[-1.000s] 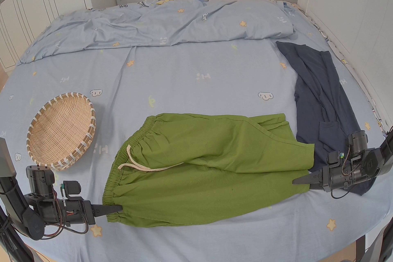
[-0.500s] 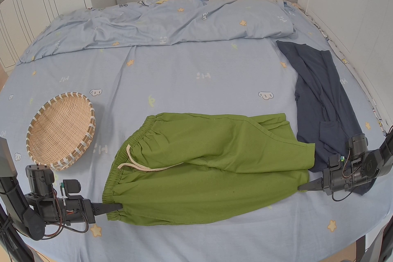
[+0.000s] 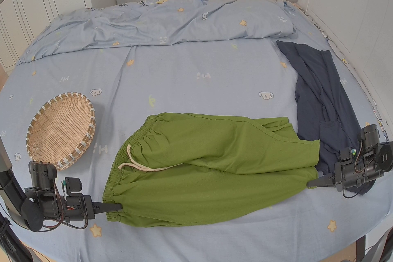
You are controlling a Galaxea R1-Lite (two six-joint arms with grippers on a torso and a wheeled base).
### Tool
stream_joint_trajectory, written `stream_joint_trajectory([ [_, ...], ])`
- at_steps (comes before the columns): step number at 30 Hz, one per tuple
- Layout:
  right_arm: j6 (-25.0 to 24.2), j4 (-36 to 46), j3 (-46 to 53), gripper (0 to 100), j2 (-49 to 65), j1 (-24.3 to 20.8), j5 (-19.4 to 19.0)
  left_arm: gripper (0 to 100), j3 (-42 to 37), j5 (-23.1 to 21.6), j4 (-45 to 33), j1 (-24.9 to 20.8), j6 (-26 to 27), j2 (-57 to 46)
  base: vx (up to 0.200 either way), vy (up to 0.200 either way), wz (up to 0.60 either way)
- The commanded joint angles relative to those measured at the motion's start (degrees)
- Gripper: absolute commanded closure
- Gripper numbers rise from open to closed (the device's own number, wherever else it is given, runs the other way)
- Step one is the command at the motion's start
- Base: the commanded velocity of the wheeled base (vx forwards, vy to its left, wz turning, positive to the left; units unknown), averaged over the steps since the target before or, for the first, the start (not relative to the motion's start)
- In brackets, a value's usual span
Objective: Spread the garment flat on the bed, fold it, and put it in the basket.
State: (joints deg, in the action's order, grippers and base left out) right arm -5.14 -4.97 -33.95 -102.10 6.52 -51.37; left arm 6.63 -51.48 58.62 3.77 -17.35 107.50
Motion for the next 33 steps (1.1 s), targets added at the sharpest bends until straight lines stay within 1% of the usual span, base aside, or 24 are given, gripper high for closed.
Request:
stream_joint_trajectory([
  [1,0.4,7.79,-0.59,100,6.47,-1.07,0.22,100,16.4,0.68,-39.02,2.91,1.44,-16.71,0.0,0.0,0.0],
  [2,0.49,8.14,0.29,100,6.56,-1.07,0.22,100,17.89,0.68,-44.39,3.26,3.37,-17.67,0.0,0.0,0.0],
  [4,1.01,8.23,1.87,100,6.56,-1.25,0.31,100,18.15,0.68,-48.69,3.88,7.94,-17.94,0.0,0.0,0.0],
  [6,1.19,8.31,3.28,100,6.82,-1.42,0.31,100,17.19,0.77,-51.42,5.73,14.01,-17.58,0.0,0.0,0.0],
  [8,1.19,8.31,4.77,100,6.73,-1.6,0.39,100,15.52,0.77,-52.56,7.92,18.75,-17.5,0.0,0.0,0.0],
  [10,1.28,8.31,6.35,100,6.82,-1.78,0.57,100,14.55,0.77,-53.35,9.59,21.13,-17.32,0.0,0.0,0.0],
  [13,1.28,8.23,8.73,100,6.82,-1.95,1.01,100,12.53,0.86,-54.32,12.05,22.88,-17.41,0.0,0.0,0.0],
  [15,1.19,7.79,10.57,100,6.82,-2.74,2.59,100,11.21,0.86,-54.49,13.2,24.11,-17.5,0.0,0.0,0.0],
  [17,1.19,7.35,11.71,100,6.91,-3.89,4.96,100,10.42,0.86,-54.49,13.64,24.73,-17.58,0.0,0.0,0.0],
  [18,1.01,5.68,13.56,100,7.17,-5.82,8.74,100,9.63,0.86,-54.49,13.72,24.82,-17.85,0.0,0.0,0.0],
  [20,1.01,2.6,16.02,100,8.4,-7.84,11.38,100,8.66,0.94,-54.49,13.9,24.82,-18.11,0.0,0.0,0.0],
  [21,1.01,1.28,17.25,100,9.2,-8.46,11.64,100,8.22,1.12,-54.49,13.9,24.82,-18.29,0.0,0.0,0.0],
  [23,1.01,1.28,17.25,100,9.2,-8.46,11.64,100,8.22,1.12,-54.49,13.9,24.82,-18.29,0.0,0.0,0.0],
  [24,0.93,-0.74,20.5,100,11.57,-9.33,12.0,100,6.64,3.49,-54.32,13.81,24.99,-18.64,0.0,0.0,0.0],
  [25,0.84,-0.91,21.73,100,12.8,-9.69,12.08,100,5.94,4.99,-54.23,13.81,25.08,-18.64,0.0,0.0,0.0],
  [26,0.84,-0.91,22.35,100,13.33,-9.6,12.08,100,5.67,5.51,-54.23,13.72,25.26,-18.64,0.0,0.0,0.0],
  [33,1.1,-2.23,25.69,100,13.5,-9.42,12.0,100,2.6,5.95,-53.88,13.11,26.22,-18.46,0.0,0.0,0.0],
])
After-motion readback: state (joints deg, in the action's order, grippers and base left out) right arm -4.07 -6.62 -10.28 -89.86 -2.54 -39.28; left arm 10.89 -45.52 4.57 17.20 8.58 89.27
